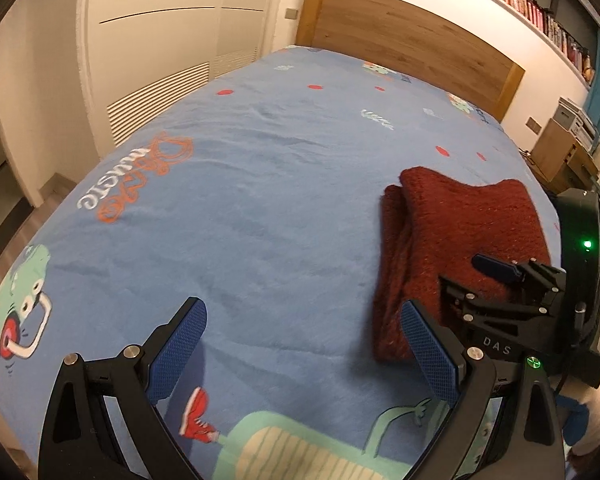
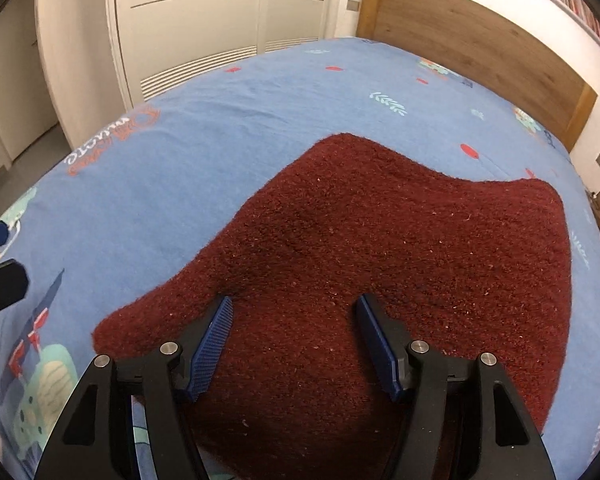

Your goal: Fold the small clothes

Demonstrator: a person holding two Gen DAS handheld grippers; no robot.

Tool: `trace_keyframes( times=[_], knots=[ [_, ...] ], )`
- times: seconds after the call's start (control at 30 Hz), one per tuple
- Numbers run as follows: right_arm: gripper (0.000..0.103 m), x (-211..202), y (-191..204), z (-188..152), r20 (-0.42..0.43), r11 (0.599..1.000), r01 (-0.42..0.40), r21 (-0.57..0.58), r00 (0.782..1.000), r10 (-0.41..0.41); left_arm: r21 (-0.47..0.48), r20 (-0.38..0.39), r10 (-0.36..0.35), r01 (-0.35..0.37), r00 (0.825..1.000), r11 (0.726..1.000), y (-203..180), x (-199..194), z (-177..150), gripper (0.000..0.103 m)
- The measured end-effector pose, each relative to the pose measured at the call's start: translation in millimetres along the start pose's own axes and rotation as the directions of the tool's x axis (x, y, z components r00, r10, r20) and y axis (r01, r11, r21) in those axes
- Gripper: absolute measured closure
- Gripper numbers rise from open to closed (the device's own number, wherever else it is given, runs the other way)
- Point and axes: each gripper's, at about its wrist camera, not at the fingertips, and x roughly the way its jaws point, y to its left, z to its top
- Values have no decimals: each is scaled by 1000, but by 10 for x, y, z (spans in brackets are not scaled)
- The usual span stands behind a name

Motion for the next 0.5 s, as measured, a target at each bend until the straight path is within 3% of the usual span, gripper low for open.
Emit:
trace_keyframes(
  times=[0.17, 0.27, 0.4, 0.5],
  knots=[
    [36, -267, -238, -23, 36, 996, -58, 75, 998, 55, 24, -10, -96, 96, 995, 995, -237, 68, 187, 7],
    [29, -576, -478, -122, 92, 986, -82, 146, 993, 69, 50, -18, -160, 161, 987, 986, -393, 127, 301, 7],
    [22, -924, -1011, -347, 153, 953, -77, 294, 988, 32, 84, -61, -248, 252, 967, 964, -603, 306, 458, 7],
    [17, -930, -1396, -533, 132, 913, -76, 400, 991, 24, 100, -112, -303, 314, 947, 944, -718, 512, 510, 7]
  ],
)
